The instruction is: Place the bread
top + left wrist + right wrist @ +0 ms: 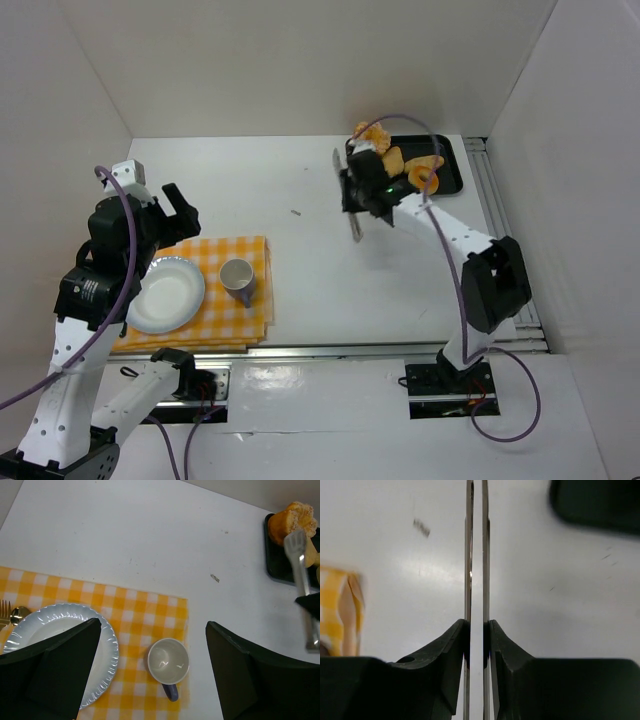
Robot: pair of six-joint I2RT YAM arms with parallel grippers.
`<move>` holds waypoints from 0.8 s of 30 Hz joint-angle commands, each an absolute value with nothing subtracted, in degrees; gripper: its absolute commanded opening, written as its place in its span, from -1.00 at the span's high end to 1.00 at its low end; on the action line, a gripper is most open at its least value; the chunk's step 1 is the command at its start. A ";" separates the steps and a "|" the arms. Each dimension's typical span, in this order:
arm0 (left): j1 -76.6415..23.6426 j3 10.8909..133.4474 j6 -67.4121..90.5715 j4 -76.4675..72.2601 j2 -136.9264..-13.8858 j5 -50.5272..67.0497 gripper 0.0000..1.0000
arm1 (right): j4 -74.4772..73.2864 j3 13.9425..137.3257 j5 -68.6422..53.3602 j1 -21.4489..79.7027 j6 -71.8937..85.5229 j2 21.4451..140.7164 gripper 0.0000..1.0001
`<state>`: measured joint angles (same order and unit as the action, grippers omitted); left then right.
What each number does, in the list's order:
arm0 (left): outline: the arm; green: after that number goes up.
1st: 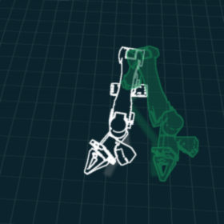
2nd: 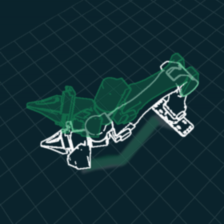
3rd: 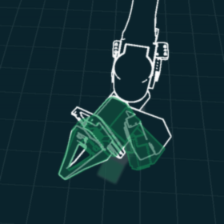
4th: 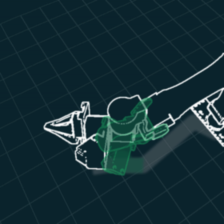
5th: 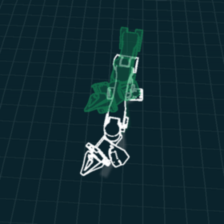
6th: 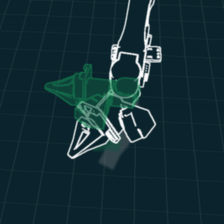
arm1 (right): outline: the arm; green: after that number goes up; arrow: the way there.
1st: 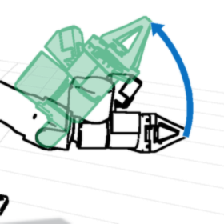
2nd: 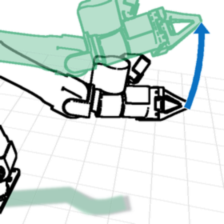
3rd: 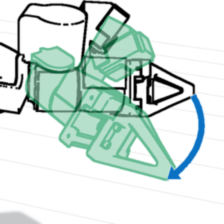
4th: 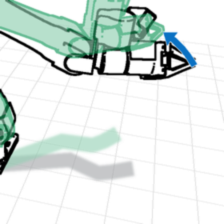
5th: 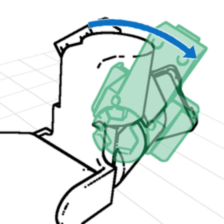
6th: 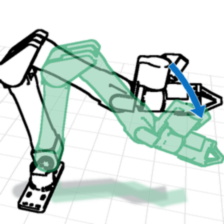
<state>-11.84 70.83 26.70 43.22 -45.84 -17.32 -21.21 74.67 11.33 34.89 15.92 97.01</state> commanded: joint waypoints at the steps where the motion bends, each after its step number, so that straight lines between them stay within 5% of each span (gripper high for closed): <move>1: -12.04 71.10 25.05 40.78 -44.91 -17.58 -0.99 | -27.24 81.90 4.43 25.42 16.96 93.43 0.35; 11: -12.04 71.63 25.05 40.25 -44.91 -17.05 -0.99 | -24.44 84.29 -17.02 -3.66 22.41 96.22 0.17; 24: -12.04 71.63 25.05 40.25 -44.91 -17.75 -0.99 | -22.85 93.78 -19.96 -12.13 27.42 105.91 0.02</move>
